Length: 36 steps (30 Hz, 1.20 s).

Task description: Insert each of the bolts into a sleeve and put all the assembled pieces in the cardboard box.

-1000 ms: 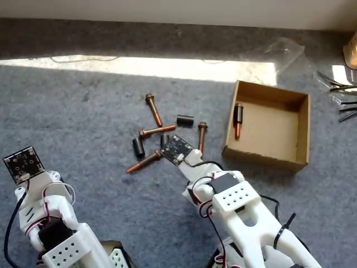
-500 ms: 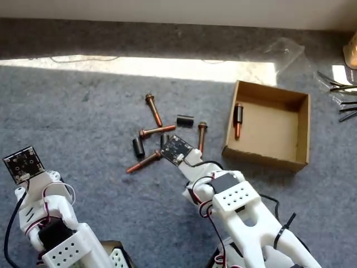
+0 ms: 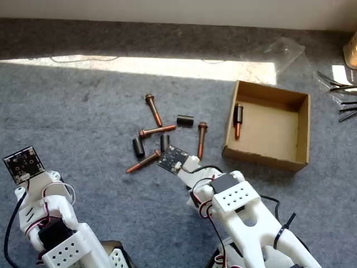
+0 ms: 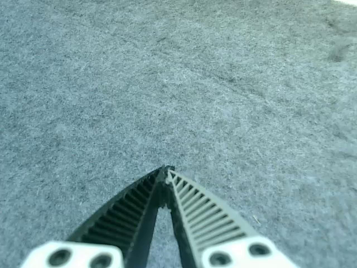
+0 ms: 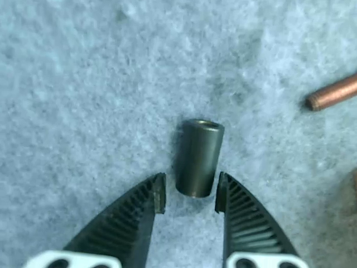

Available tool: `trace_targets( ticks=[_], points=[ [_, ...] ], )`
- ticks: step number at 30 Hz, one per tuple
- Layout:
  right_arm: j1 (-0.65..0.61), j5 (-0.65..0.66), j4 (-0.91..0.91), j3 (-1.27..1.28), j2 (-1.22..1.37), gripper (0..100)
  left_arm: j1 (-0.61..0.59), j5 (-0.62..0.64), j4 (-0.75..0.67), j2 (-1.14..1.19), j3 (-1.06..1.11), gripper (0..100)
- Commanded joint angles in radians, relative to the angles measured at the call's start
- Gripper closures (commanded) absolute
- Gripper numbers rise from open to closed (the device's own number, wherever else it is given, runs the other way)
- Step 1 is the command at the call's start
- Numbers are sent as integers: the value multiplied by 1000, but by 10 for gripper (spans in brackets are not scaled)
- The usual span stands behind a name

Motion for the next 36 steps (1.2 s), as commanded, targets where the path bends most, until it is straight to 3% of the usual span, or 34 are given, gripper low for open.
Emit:
trace_targets(
  ticks=[1,10,20,26,36],
  points=[
    [4,14,22,-18,-24,861,18,-6,-18,-16,-4,982],
    [2,14,31,-108,-24,861,18,-6,-18,-16,-4,982],
    [1,14,157,-263,65,861,18,-6,-20,-16,4,982],
    [1,-40,151,-351,249,861,18,-6,-20,-16,5,982],
    [1,-38,36,-315,274,861,18,-6,-20,-16,5,982]
  ],
)
